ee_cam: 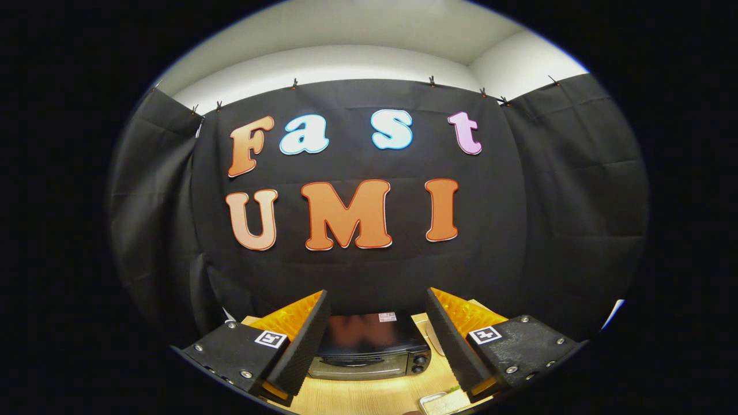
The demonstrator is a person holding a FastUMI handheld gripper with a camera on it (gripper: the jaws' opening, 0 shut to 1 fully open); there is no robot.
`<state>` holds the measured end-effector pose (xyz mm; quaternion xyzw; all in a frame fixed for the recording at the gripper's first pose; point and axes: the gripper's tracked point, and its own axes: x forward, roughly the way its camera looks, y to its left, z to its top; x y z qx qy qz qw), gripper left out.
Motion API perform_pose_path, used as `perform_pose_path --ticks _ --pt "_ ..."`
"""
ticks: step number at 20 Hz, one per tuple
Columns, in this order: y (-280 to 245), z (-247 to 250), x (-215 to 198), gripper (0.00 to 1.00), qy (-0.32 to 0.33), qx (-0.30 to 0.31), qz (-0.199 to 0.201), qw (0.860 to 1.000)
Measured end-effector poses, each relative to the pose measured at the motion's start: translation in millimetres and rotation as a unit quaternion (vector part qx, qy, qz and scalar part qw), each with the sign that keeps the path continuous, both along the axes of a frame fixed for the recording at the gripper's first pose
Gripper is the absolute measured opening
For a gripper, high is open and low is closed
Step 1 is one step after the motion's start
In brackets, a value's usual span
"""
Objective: Open the toaster oven, put the food inside, and close the toaster oven door.
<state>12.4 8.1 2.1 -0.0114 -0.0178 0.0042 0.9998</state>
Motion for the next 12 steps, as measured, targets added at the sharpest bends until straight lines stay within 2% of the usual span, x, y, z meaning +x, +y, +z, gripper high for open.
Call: perform_pose_path --ticks 8,12 --pt "21.3 -26.7 22.6 0.99 0.005 0.014 0.026 1.0" --pt "17.3 -51.9 39.2 0.99 0.015 0.021 0.017 1.0"
